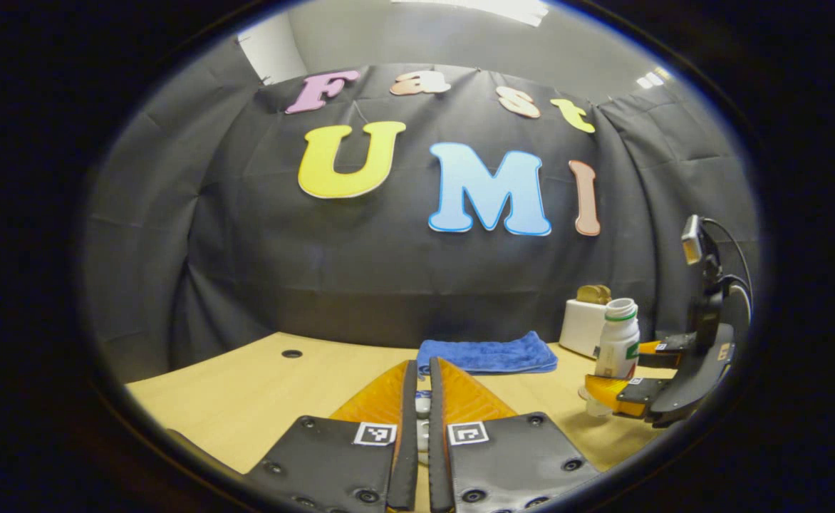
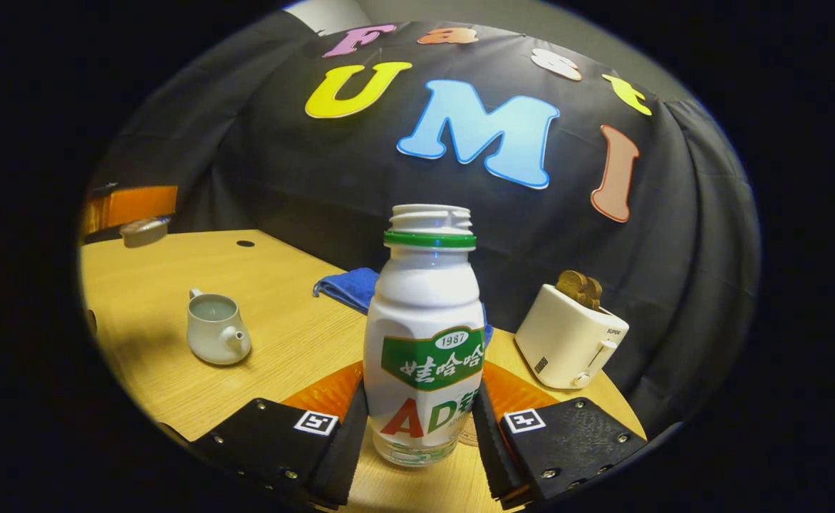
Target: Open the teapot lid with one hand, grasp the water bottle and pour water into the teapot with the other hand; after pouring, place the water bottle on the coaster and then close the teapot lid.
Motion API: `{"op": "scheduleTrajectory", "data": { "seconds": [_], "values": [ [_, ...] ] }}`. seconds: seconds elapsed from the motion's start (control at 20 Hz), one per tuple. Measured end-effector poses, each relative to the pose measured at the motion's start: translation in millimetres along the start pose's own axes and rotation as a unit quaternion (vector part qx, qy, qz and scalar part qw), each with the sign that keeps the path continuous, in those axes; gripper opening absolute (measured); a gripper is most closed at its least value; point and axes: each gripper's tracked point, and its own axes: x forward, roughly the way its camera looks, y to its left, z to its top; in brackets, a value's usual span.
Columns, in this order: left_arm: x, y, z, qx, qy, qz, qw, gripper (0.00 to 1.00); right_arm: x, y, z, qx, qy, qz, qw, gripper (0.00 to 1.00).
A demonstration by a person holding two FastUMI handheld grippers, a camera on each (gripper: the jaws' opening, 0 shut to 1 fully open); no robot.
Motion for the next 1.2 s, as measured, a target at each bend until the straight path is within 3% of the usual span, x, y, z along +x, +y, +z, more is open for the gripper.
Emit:
{"op": "scheduleTrajectory", "data": {
  "seconds": [0.1,0.15,0.2,0.25,0.45,0.5,0.85,0.9,1.2],
  "values": [
    [-17,7,0,-0.006,0.002,0.005,1.0,0.17,3,9,1,-0.015,0.01,0.007,1.0,0.7],
    [-25,9,-1,-0.012,0.005,0.006,1.0,0.12,5,14,1,-0.024,0.017,0.011,1.0,0.7],
    [-30,10,-3,-0.016,0.007,0.007,1.0,0.17,7,19,1,-0.036,0.026,0.014,0.999,0.7],
    [-36,13,-4,-0.017,0.007,0.011,1.0,0.12,8,24,3,-0.049,0.03,0.016,0.998,0.7],
    [-56,30,-13,-0.019,0.009,0.035,0.999,0.17,12,43,8,-0.107,0.041,0.017,0.993,0.7],
    [-60,33,-16,-0.024,0.01,0.037,0.999,0.12,14,47,8,-0.123,0.043,0.018,0.991,0.7],
    [-88,45,-21,-0.035,0.005,0.055,0.998,0.12,22,68,15,-0.241,0.033,-0.003,0.97,0.7],
    [-92,43,-23,-0.032,0.006,0.054,0.998,0.17,24,70,16,-0.25,0.032,-0.005,0.968,0.7],
    [-108,25,-22,-0.048,0.007,0.027,0.998,0.13,35,72,13,-0.306,0.038,-0.024,0.951,0.7]
  ]
}}
